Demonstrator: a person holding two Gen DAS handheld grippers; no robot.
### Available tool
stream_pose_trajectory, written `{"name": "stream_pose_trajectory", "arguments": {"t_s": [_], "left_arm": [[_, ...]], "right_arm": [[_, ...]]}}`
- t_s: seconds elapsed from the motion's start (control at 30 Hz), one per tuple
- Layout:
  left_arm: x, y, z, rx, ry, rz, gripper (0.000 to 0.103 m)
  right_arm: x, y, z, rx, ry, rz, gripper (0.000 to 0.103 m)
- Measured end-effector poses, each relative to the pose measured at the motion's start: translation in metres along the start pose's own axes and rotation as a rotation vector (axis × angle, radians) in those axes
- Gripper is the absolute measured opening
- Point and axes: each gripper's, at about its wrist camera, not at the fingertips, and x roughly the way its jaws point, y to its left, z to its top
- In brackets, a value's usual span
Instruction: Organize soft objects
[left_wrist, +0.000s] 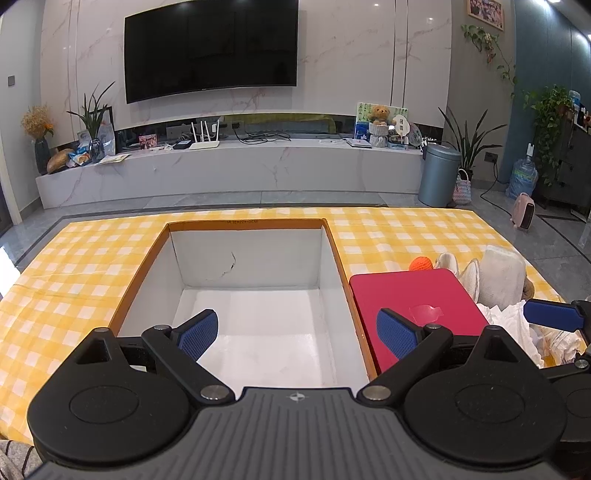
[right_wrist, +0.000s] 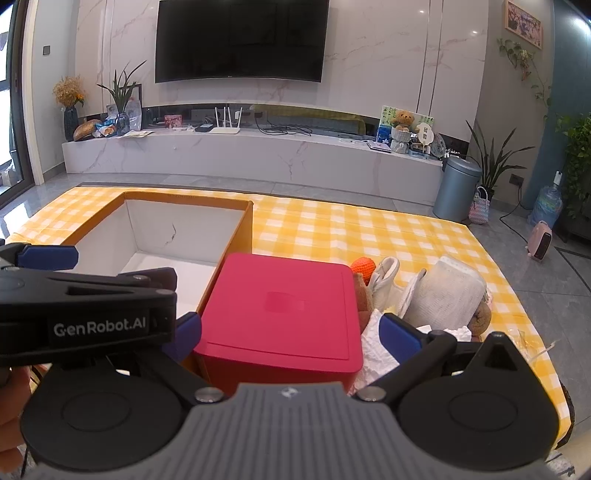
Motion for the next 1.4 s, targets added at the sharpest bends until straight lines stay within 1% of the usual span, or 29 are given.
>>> {"name": "stream_pose_trajectory", "arguments": {"t_s": [0.93, 1.17, 1.23, 1.3, 1.4], "left_arm": [[0.002, 0.000, -0.003, 0.001, 0.009, 0.006, 0.103], [0.000, -0.004, -0.003, 0.017, 0.015, 0.021, 0.103], [-0.001, -0.004, -0.002, 0.011, 0.019, 0.011, 0.103], [-0.004, -0.007, 0.000, 0.021, 0.028, -0.017, 0.103], [-0.010, -0.016, 0.003, 0.056, 0.014, -0.047, 0.103]], "right_arm": [[0.001, -0.001, -0.001, -0.005, 0.003, -0.002, 0.100], [0.002, -0.003, -0.002, -0.018, 0.005, -0.005, 0.100], [0.001, -0.006, -0.002, -0.019, 0.000, -0.013, 0.100], [0.000, -0.010, -0.002, -0.024, -0.002, -0.029, 0.100], [-0.001, -0.020, -0.004, -0.039, -0.001, -0.095, 0.100]]}}
